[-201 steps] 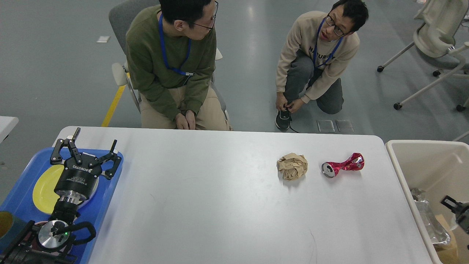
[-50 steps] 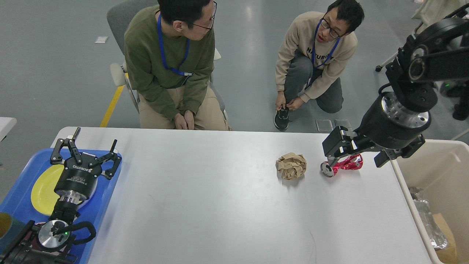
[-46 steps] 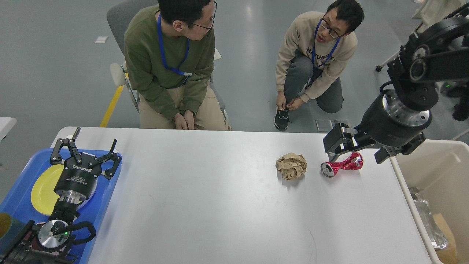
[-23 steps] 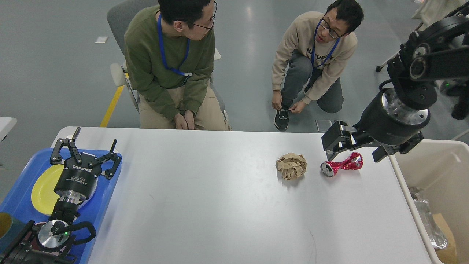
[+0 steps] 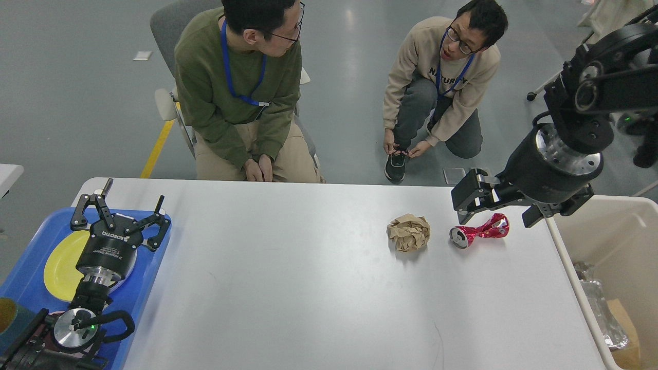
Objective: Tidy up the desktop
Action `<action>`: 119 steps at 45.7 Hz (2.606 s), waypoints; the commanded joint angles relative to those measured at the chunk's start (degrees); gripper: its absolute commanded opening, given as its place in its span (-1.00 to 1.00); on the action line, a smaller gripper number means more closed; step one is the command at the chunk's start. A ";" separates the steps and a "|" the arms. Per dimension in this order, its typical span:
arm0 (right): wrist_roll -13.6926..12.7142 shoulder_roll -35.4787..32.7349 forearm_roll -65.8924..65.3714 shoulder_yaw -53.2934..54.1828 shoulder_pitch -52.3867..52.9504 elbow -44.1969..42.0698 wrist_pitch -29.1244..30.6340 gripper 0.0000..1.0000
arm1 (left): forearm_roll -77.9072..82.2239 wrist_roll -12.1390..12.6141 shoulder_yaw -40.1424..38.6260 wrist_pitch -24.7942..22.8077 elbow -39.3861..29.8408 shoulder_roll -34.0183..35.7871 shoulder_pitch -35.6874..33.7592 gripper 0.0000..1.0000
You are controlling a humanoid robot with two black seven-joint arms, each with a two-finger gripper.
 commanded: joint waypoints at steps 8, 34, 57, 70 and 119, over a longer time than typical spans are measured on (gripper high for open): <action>-0.07 0.01 5.39 -0.94 -0.79 -0.62 -0.57 1.00 | 0.00 0.00 0.00 0.01 0.00 0.01 0.08 0.93; -0.43 0.27 5.30 0.20 -3.34 -1.24 -1.71 1.00 | 0.00 0.00 0.00 0.01 0.00 0.01 0.08 0.93; -0.51 0.98 6.36 1.17 -9.31 -1.41 -7.34 1.00 | 0.00 0.00 0.00 0.01 0.00 0.01 -0.01 0.93; -0.69 0.45 8.28 0.73 -19.23 -5.44 -16.82 1.00 | 0.00 0.00 0.00 0.01 0.00 0.01 -0.01 0.93; -0.78 15.48 30.97 19.80 -74.00 -68.39 -25.71 1.00 | 0.00 0.00 0.00 0.01 0.00 0.01 -0.01 0.93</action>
